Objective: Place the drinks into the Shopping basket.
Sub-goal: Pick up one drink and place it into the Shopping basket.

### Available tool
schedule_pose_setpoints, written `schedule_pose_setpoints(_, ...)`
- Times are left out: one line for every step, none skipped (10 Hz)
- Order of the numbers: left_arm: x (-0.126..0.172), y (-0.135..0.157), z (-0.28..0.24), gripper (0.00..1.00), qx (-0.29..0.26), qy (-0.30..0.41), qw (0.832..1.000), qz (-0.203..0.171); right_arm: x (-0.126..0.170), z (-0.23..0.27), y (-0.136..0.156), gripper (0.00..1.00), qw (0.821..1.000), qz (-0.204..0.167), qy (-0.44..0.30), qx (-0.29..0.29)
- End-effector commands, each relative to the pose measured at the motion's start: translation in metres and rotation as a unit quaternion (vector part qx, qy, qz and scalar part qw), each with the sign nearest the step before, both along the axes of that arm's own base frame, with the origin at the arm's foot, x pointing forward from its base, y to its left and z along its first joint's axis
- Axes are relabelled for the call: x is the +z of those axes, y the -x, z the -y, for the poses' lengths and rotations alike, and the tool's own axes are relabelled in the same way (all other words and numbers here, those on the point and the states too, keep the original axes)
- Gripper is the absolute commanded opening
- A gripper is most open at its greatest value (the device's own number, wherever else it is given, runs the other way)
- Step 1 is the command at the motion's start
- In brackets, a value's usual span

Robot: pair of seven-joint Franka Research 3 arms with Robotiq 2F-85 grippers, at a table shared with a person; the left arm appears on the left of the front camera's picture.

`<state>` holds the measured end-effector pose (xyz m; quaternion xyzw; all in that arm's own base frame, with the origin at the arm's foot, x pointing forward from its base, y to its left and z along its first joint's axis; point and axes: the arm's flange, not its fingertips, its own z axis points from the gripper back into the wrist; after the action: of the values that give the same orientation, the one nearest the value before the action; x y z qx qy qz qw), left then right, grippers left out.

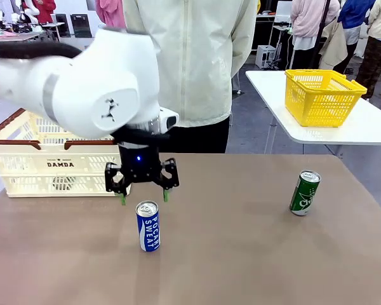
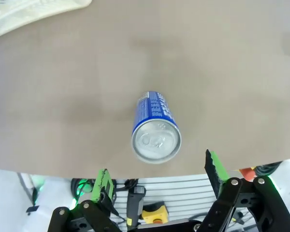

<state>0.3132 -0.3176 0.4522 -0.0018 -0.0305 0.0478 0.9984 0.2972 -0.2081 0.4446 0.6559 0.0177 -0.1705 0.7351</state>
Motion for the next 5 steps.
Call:
schedule_pose_setpoints(-0.035, -0.010, 0.008, 1.00, 0.011, 0.000, 1.000, -0.006, 0.004, 0.001, 0.003, 1.00, 1.000, -0.009, 0.000, 0.004)
schedule_pose_setpoints(-0.050, -0.012, 0.007, 1.00, 0.010, 0.006, 1.000, -0.016, 0.004, 0.001, 0.003, 1.00, 1.000, -0.009, 0.000, 0.004)
schedule_pose_setpoints(-0.060, -0.012, 0.004, 1.00, 0.007, 0.004, 1.000, -0.023, 0.004, 0.001, 0.003, 1.00, 1.000, -0.009, 0.000, 0.004)
schedule_pose_setpoints(-0.067, -0.013, 0.000, 1.00, 0.016, 0.003, 1.000, -0.026, 0.004, 0.001, 0.003, 1.00, 1.000, -0.009, 0.000, 0.004)
schedule_pose_setpoints(-0.073, -0.014, -0.003, 1.00, 0.012, 0.008, 1.000, -0.027, 0.004, 0.001, 0.003, 1.00, 1.000, -0.009, 0.000, 0.004)
